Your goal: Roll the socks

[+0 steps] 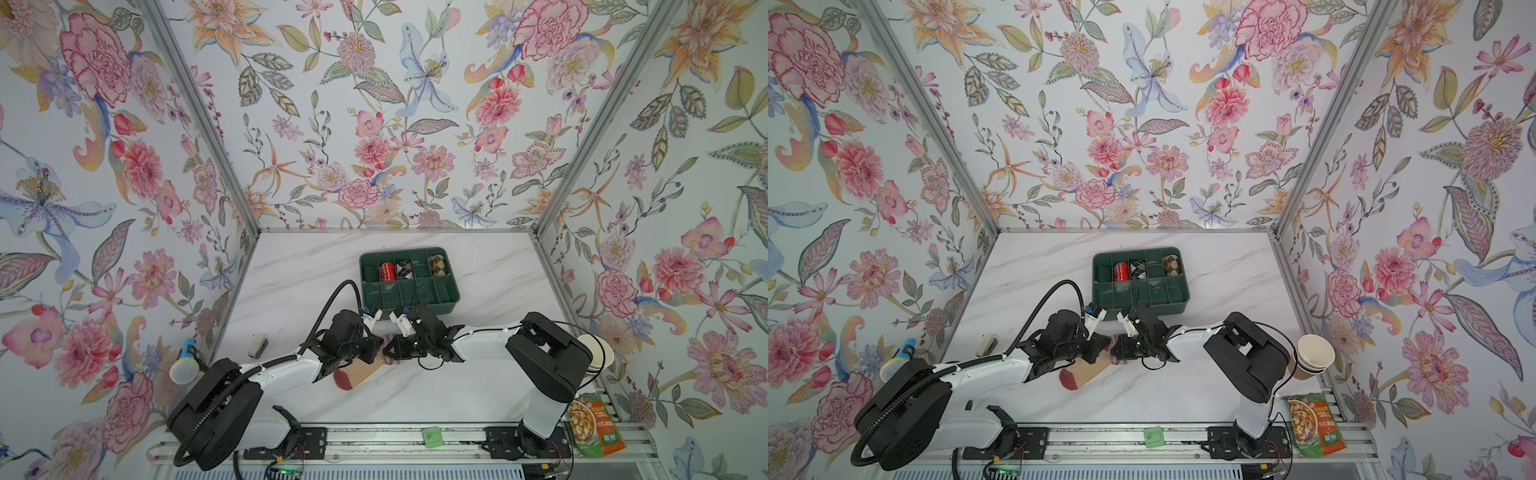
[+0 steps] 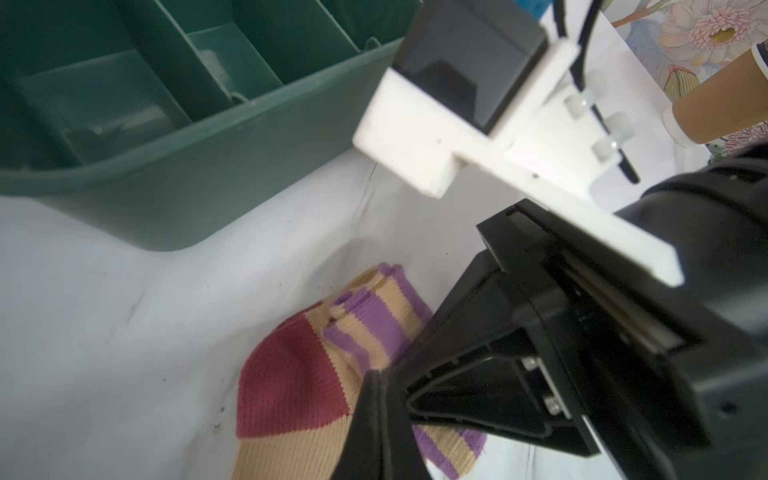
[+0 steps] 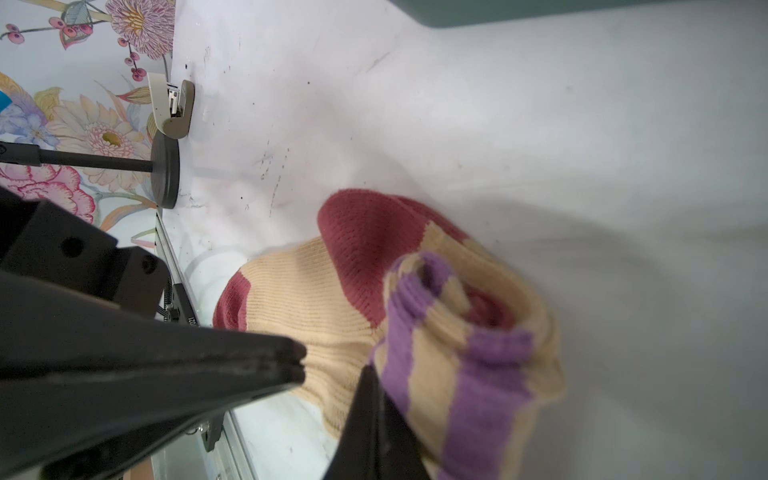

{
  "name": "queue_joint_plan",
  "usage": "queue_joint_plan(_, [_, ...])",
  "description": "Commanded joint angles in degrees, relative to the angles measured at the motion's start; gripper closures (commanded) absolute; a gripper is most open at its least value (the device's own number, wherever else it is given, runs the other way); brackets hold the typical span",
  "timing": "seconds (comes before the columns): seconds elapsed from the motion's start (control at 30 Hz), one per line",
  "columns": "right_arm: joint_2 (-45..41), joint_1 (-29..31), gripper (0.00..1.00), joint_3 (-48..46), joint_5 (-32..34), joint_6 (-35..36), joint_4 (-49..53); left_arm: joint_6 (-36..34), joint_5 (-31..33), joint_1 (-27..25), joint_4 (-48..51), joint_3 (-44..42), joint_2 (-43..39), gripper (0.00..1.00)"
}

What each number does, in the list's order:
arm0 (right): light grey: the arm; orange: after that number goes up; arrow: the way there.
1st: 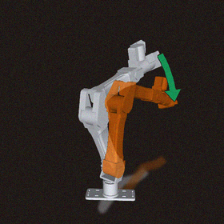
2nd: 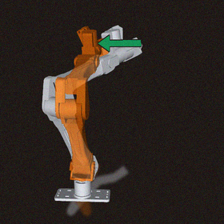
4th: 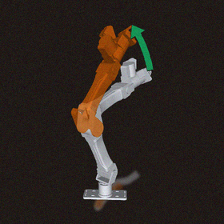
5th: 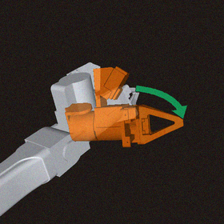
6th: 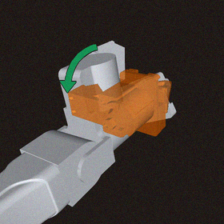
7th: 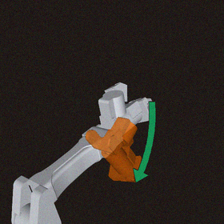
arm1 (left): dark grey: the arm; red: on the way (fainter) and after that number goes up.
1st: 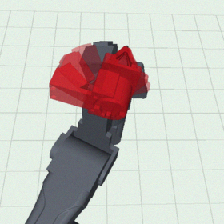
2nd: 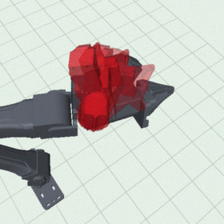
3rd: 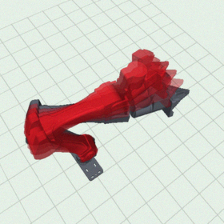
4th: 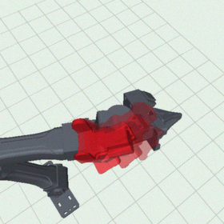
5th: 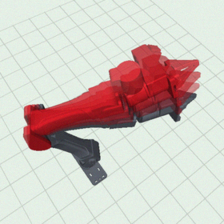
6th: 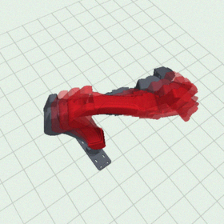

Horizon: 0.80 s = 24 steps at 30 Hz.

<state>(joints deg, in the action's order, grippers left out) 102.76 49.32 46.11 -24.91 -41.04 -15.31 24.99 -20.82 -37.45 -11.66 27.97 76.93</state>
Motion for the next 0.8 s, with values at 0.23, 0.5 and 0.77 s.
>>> queue_joint_plan(0.23, [0.25, -0.69, 0.98, -2.18, 2.06, -0.36, 3.62, -0.21, -5.85, 0.5, -6.6, 1.43, 5.73, 0.98])
queue_joint_plan(0.5, [0.64, -0.67, 0.98, -1.98, 0.81, 0.08, 3.58, -0.71, -7.51, 0.46, -8.86, 2.68, 9.07, 0.98])
queue_joint_plan(0.77, [0.42, -0.79, 0.98, -2.08, 0.68, 0.42, 3.86, -1.0, -9.59, 0.51, -9.57, 3.92, 15.59, 1.0])
